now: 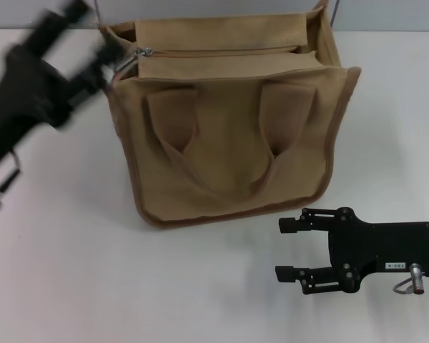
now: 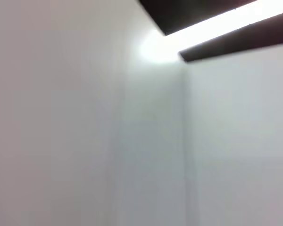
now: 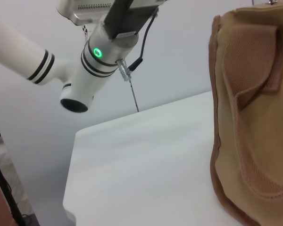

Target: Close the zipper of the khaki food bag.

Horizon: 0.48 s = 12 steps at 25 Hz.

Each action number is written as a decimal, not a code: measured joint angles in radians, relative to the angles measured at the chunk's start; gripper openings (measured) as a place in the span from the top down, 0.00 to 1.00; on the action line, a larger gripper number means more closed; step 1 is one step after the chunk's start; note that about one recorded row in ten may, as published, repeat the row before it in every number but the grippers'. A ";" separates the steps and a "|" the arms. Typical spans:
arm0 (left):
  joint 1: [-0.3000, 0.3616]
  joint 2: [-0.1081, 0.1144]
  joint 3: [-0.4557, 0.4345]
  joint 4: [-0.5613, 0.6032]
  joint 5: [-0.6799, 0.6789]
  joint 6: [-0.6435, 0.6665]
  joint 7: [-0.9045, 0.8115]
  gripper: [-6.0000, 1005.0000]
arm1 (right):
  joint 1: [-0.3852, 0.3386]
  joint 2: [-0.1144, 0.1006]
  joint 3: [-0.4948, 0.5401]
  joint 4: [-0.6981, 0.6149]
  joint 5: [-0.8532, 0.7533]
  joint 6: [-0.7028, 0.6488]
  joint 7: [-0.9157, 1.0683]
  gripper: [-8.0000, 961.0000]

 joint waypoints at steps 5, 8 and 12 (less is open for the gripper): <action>0.039 0.006 -0.098 -0.025 -0.080 -0.132 0.000 0.17 | 0.000 0.000 0.002 0.000 0.000 0.000 0.000 0.19; 0.047 0.011 -0.104 -0.024 -0.078 -0.166 0.000 0.17 | -0.001 0.000 0.002 0.000 0.000 0.000 -0.002 0.19; 0.068 0.075 -0.105 -0.006 0.110 -0.350 0.017 0.18 | -0.002 0.000 -0.001 -0.002 -0.001 0.000 -0.002 0.19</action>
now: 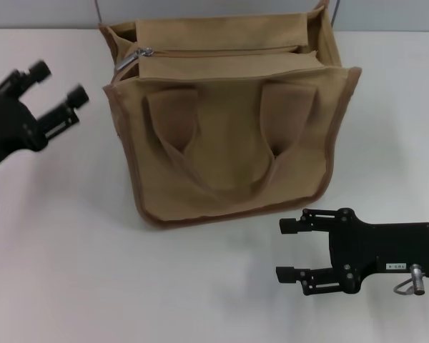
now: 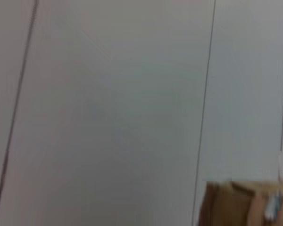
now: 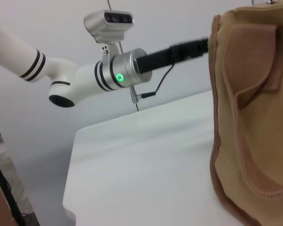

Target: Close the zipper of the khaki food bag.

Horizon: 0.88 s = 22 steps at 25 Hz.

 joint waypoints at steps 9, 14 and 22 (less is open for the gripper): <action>-0.022 -0.030 -0.003 0.073 0.186 -0.032 0.036 0.18 | 0.000 -0.001 0.004 0.001 -0.003 0.000 0.001 0.19; -0.041 -0.073 -0.117 0.069 0.178 -0.061 0.133 0.18 | 0.000 -0.002 0.001 0.002 -0.004 0.000 0.006 0.19; -0.051 -0.078 -0.189 0.003 0.136 -0.051 0.294 0.18 | -0.009 -0.002 0.003 0.002 0.000 -0.001 0.010 0.19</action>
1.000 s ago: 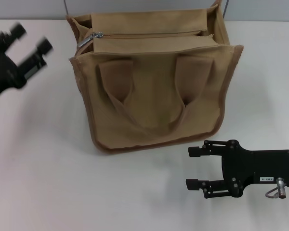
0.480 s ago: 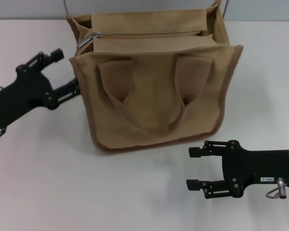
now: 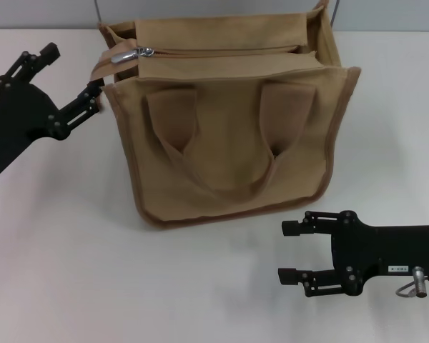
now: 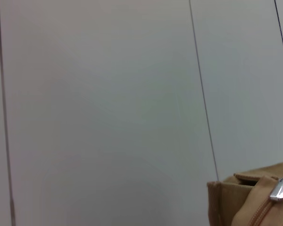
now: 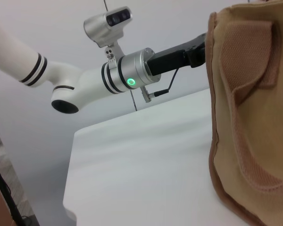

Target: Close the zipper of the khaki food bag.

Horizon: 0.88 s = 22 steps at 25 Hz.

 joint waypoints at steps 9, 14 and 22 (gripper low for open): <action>-0.003 0.000 0.002 -0.038 -0.022 0.046 0.083 0.20 | 0.000 0.000 -0.001 0.000 0.002 -0.007 0.001 0.19; -0.007 -0.001 0.001 -0.040 -0.023 0.048 0.117 0.23 | 0.002 0.001 -0.002 0.000 0.002 -0.009 0.001 0.19; -0.002 -0.003 0.000 -0.044 -0.023 0.061 0.143 0.49 | 0.003 0.002 0.006 0.001 0.039 -0.067 0.000 0.19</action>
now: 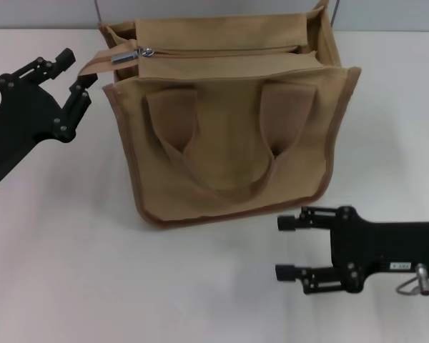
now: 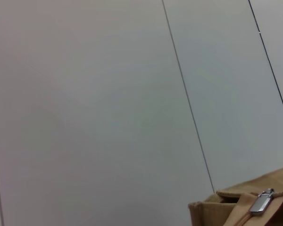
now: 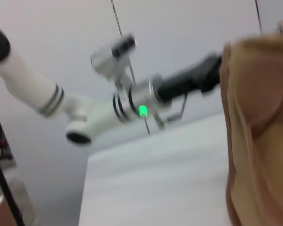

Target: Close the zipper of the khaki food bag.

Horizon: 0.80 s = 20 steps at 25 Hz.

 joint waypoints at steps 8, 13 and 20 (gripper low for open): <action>-0.004 0.001 -0.001 -0.028 -0.010 0.007 0.056 0.84 | 0.002 0.000 -0.002 0.009 0.201 -0.122 0.001 0.19; -0.001 0.001 -0.001 -0.030 -0.015 0.047 0.058 0.96 | -0.006 -0.005 0.001 0.010 0.344 -0.181 0.056 0.19; -0.003 0.001 -0.001 -0.040 -0.038 0.078 0.059 0.98 | 0.025 -0.010 0.002 0.006 0.491 -0.214 0.250 0.19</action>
